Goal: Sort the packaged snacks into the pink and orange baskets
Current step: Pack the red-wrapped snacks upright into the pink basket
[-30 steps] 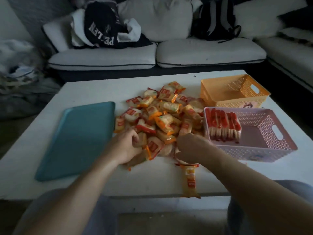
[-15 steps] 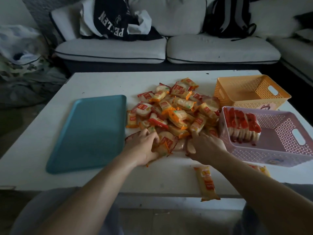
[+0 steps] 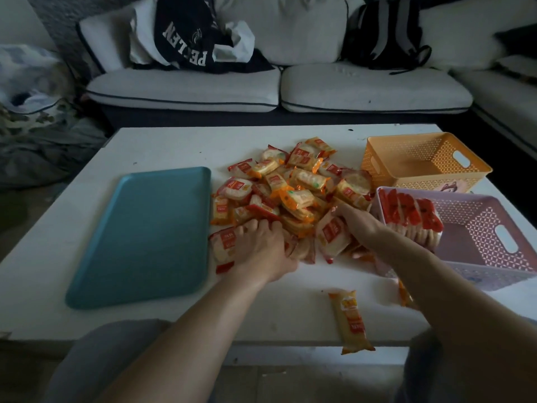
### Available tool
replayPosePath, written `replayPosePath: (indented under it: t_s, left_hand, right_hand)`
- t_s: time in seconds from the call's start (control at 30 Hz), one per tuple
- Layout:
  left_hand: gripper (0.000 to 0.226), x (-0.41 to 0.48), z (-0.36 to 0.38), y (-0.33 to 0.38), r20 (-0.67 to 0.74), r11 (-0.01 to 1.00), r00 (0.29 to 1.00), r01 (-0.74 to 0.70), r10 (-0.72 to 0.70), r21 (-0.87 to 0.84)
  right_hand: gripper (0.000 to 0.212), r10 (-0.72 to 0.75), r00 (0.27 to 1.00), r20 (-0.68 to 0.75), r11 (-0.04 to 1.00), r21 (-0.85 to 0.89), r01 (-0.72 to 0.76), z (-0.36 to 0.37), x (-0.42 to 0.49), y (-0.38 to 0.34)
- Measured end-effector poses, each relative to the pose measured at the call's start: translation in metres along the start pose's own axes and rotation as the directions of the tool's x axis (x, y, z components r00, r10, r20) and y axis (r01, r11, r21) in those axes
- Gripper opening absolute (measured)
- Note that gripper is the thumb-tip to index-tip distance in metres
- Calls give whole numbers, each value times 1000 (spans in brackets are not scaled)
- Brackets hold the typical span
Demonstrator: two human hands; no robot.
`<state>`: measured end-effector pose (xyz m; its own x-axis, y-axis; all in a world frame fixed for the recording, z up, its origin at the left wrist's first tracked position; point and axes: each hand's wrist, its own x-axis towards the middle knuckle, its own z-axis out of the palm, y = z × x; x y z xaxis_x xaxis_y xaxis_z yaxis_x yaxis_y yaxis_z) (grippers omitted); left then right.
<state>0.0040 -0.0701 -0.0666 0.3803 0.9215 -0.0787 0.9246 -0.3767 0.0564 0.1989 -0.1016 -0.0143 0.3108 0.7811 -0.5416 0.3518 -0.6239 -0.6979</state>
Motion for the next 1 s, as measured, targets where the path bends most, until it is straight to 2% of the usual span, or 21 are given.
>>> replayPosePath:
  t_s: [0.07,0.13,0.2,0.3,0.37,0.4,0.47,0.53,0.6,0.63,0.7,0.77,0.83,0.87,0.9,0.93,0.97,1.0]
  left_hand:
    - [81,6,4,12,48,996,997,62,-65,68]
    - [65,9,7,18,19,987,996,88,-91,132]
    - [49,13,9,20,-34,988,994,103,-99,113]
    - [43,19,-1,10,-27,977,986,160,-166,-142]
    - [35,23,-12,0,-5,909,971,220,-237,-355]
    - [32,25,-17,-6,-2,859,963,239,-269,-453]
    - [25,26,-24,-18,10,733,945,260,-326,-628]
    - [26,28,-30,-30,37,575,910,293,-414,-764]
    - [26,26,-38,-39,84,399,873,303,-481,-865]
    - [23,23,-42,-43,127,290,861,301,-493,-909]
    - [11,16,-46,-44,260,46,854,313,-451,-949]
    - [15,8,-48,-41,379,-171,861,339,-339,-925]
    - [28,-1,-52,-37,424,-292,894,370,-148,-882]
    - [37,-4,-51,-36,410,-286,910,377,-64,-881]
    - [45,-8,-50,-34,385,-242,923,372,-10,-896]
    - [50,-10,-48,-33,353,-172,936,346,-11,-922]
    - [50,-13,-47,-34,323,-99,945,317,-52,-943]
    - [46,-15,-44,-39,300,-24,945,299,-134,-954]
  right_hand:
    - [39,63,998,16,995,82,-64,3,-1,0]
    - [35,84,996,7,987,137,-84,6,-2,1]
    - [33,70,997,-26,983,173,-65,8,-1,5]
    - [30,130,991,-11,923,366,-117,12,-2,9]
    - [32,163,986,42,881,444,-164,12,0,10]
    - [32,155,985,80,891,418,-175,13,0,11]
    - [27,76,993,90,976,199,-93,14,-1,12]
    - [19,-48,998,40,992,-114,53,12,-4,8]
    - [14,-153,988,5,972,-181,151,6,-8,1]
    - [14,-197,980,-1,974,-116,196,3,-9,-1]
    - [14,-251,968,12,956,161,245,-1,-11,-4]
    - [14,-288,954,90,859,464,216,5,-16,-9]
    - [18,-331,929,167,725,675,137,16,-12,-13]
    - [19,-352,920,175,695,707,131,22,-10,-15]
    - [19,-361,921,149,714,680,170,30,-7,-16]
    - [18,-360,929,87,792,555,255,36,-6,-17]
    - [20,-366,930,20,881,330,339,42,-3,-17]
    - [24,-372,928,-29,921,111,373,46,-2,-17]
